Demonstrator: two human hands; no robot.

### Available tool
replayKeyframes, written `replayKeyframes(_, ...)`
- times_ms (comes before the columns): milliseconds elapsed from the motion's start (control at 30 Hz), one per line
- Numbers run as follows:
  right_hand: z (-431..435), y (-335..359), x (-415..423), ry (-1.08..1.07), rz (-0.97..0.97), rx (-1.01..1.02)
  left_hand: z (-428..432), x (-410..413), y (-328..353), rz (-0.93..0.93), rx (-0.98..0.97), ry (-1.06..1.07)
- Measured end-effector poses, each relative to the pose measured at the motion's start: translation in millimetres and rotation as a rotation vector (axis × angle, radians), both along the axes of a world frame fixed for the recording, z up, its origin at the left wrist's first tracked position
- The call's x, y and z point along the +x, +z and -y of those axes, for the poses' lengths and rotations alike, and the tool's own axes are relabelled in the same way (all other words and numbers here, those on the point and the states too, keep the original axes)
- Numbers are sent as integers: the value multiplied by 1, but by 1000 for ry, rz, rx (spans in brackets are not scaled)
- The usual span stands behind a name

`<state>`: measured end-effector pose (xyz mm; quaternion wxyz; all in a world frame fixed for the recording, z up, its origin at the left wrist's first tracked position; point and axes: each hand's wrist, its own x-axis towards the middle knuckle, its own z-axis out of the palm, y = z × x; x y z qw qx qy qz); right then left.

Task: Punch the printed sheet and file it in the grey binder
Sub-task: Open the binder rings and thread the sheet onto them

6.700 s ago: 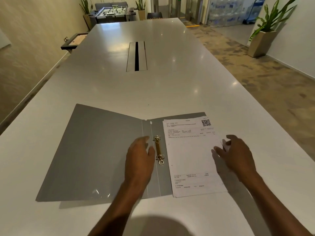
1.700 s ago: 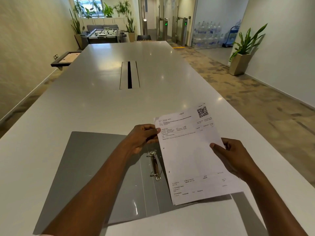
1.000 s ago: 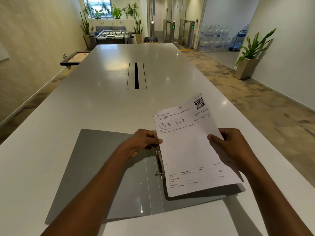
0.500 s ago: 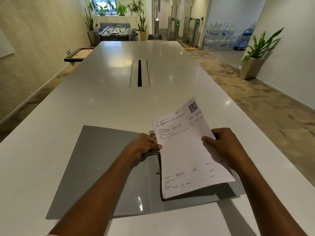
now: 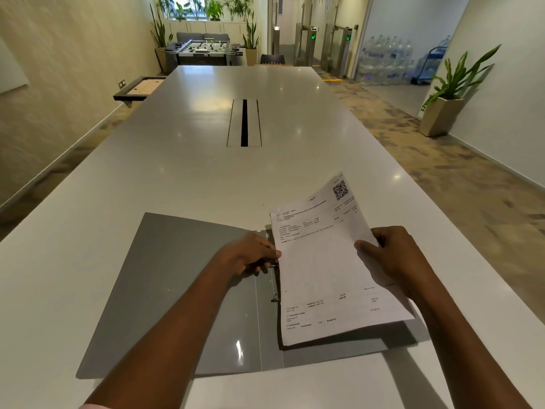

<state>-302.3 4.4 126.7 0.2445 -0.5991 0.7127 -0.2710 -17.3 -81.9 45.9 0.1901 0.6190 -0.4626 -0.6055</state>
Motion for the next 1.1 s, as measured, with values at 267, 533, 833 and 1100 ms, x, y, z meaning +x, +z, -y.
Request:
replayKeyframes(267,2,-3,-5,7,24,12,3,-2,1,31,31,-35)
replayKeyframes(533,3,-1,-6,31,46,-11,7,-3,-1,91,31,-48)
replayKeyframes(833,4,-2,-12,36,24,-28,1,-12,-5,133,-43,-78)
replayKeyframes(1100,6,-5,-16,44,32,-10,-7,-10,3,67,-91,102)
